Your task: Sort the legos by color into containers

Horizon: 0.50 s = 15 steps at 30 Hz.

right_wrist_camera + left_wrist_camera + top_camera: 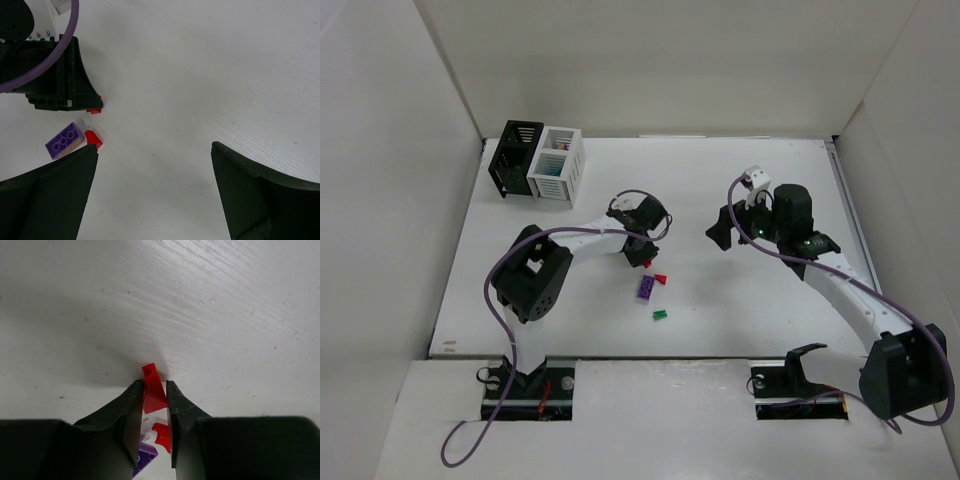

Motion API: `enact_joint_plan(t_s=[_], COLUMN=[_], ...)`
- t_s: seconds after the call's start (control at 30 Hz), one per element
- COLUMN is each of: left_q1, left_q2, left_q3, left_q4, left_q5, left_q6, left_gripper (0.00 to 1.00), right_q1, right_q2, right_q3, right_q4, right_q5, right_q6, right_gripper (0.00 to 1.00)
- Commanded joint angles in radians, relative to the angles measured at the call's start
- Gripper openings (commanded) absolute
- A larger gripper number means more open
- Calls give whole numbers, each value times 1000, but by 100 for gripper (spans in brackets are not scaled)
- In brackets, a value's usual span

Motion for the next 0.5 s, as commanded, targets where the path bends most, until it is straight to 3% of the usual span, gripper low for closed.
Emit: enact_joint_plan(t_s=[0.0,0.3,0.47], left_q1=[7,40,178], left_q2=[25,-67,-140], left_q3=[10,99,210], left_q4=[-41,-83,-89], left_q5=[21,-57,-108], left_q6=[20,108,224], left_gripper=[18,14,14], right_q1=[-7,-16,-16], right_q2=[-27,-46,-75], right_q3=[0,-9,-9], right_q4=[25,25,25], right_q5=[-14,19,78], right_q6=[-12,-21,-32], right_gripper=[100,100,100])
